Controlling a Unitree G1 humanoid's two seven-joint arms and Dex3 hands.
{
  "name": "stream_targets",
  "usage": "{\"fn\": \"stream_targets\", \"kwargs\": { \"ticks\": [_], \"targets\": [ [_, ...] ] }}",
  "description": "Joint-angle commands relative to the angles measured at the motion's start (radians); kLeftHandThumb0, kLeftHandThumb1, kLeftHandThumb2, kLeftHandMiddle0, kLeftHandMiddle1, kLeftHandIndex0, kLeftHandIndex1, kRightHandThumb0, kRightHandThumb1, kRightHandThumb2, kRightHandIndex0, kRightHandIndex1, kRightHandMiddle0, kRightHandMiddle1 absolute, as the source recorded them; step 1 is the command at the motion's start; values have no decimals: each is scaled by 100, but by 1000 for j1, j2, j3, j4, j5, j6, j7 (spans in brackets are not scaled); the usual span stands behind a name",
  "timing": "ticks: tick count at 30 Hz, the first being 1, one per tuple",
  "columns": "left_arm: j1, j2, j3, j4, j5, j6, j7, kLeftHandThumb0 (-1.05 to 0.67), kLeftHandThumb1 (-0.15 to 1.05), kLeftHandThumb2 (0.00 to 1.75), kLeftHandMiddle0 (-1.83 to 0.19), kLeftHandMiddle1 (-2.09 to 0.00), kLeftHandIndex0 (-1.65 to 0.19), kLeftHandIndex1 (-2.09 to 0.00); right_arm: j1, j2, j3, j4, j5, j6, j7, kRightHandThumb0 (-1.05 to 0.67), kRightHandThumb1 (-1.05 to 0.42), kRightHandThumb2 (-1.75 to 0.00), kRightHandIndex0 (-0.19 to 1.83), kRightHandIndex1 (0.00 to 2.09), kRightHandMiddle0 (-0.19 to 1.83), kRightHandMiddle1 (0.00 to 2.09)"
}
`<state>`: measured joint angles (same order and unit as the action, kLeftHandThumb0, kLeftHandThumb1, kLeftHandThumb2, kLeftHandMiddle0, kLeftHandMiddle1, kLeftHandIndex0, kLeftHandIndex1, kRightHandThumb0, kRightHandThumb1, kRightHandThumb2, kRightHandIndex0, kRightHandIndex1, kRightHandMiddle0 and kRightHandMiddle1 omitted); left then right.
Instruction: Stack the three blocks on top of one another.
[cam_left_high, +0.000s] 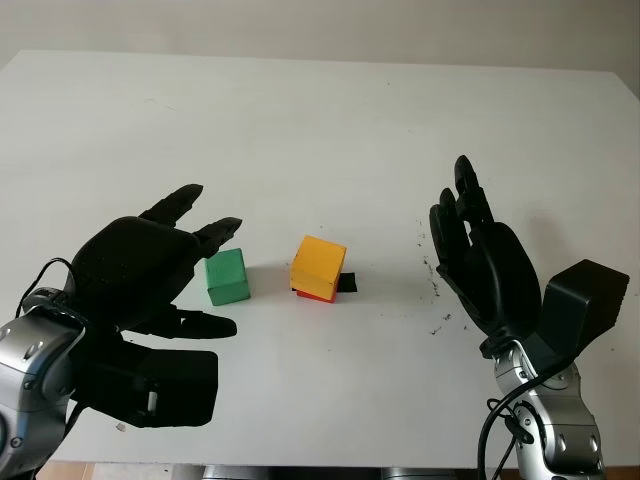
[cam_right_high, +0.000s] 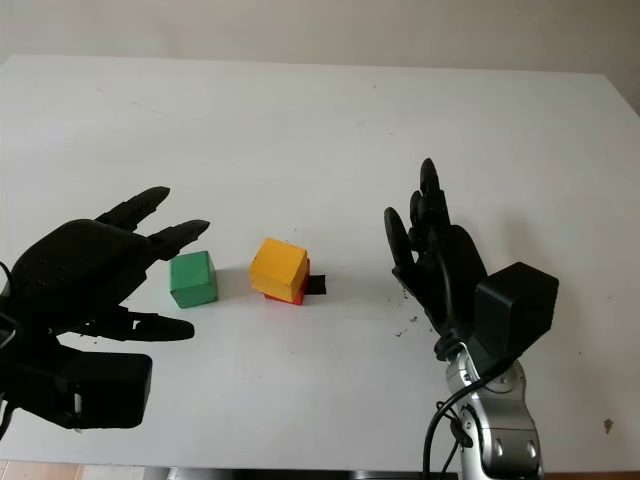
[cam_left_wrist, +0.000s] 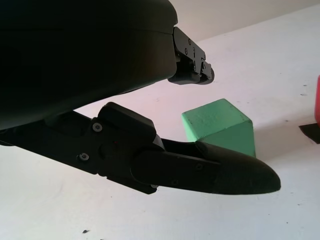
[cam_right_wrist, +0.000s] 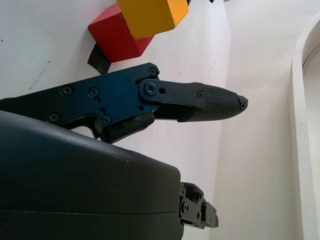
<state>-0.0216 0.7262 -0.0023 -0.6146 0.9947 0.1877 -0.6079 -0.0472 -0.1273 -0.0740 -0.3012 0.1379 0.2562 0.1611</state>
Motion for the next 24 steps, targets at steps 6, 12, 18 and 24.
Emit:
{"fn": "stream_targets", "kwargs": {
  "ticks": [6,12,18,24],
  "targets": [
    [6,-45,-22,-4,82,-5,-10,-99,105,28,-3,-6,-31,-12,-3,-14,-8,-16,13,1,10,-64,-105,-50,-19,0,-19,0],
    [-6,-80,-37,17,109,-4,-15,-98,105,28,-4,-6,-33,-16,2,-15,-10,-23,12,0,8,-63,-105,-50,-19,0,-19,0],
    [-11,-119,-40,21,111,3,-20,-97,105,21,-7,-6,-9,-72,11,-24,-14,-27,11,-4,12,-63,-105,-51,-19,0,-19,0],
    [-12,-134,-38,23,116,-2,-18,-93,105,21,-9,-6,5,-103,16,-25,-18,-25,21,-11,14,-64,-105,-48,-19,0,-19,0]
  ]
}}
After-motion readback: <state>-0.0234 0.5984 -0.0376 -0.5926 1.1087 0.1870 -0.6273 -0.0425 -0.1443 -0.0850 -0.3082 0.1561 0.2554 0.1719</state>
